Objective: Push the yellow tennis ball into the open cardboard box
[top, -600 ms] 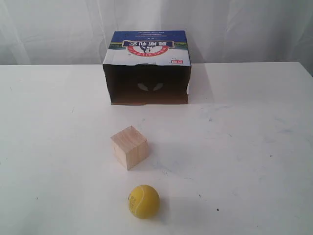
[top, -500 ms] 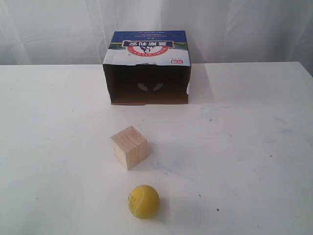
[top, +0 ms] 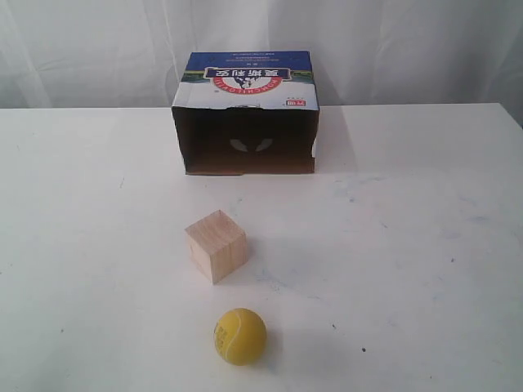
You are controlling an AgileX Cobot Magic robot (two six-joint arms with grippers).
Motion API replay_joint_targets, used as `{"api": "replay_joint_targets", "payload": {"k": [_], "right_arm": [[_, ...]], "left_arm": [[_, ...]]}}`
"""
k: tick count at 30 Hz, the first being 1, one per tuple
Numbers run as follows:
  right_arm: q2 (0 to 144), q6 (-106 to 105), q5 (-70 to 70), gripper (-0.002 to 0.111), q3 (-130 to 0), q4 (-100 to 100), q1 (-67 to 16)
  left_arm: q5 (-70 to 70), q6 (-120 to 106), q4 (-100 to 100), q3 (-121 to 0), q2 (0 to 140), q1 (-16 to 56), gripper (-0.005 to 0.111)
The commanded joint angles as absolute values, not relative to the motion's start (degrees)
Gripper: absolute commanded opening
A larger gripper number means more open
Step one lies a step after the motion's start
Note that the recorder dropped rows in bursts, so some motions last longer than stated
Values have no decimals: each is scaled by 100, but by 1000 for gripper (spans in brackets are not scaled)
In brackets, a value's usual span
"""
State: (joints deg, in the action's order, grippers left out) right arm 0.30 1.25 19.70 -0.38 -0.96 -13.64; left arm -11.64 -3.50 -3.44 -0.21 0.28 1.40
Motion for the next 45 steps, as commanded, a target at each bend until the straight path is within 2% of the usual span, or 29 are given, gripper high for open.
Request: {"api": "replay_joint_targets", "payload": {"k": [1,5,7,11,16,26,32,39,45], "right_arm": [[0,154,1971,0,0,-129,-1310],[0,182,881,0,-112,441,-1310],[0,378,796,0,-425,441,-1310],[37,798,1977,0,-1340,498,-1310],[730,668,2808,0,-2323,1239,-1310],[3483,-773,4673,0,-4112,2860,-1543],[5121,-1237,4715,0,-4976,2705,-2607],[7053,-1237,3647,0,-5501,1828,-4222],[8236,-1339,3286,0,-5869,1734,-4979]], "left_arm": [[-1148,-298,-363,0,0,124,0],[-1148,-298,-363,0,0,124,0],[-1148,-298,-363,0,0,124,0],[-1148,-298,-363,0,0,124,0],[-1148,-298,-363,0,0,124,0],[-1148,-298,-363,0,0,124,0],[-1148,-298,-363,0,0,124,0],[-1148,-298,-363,0,0,124,0],[-1148,-298,-363,0,0,124,0]]}}
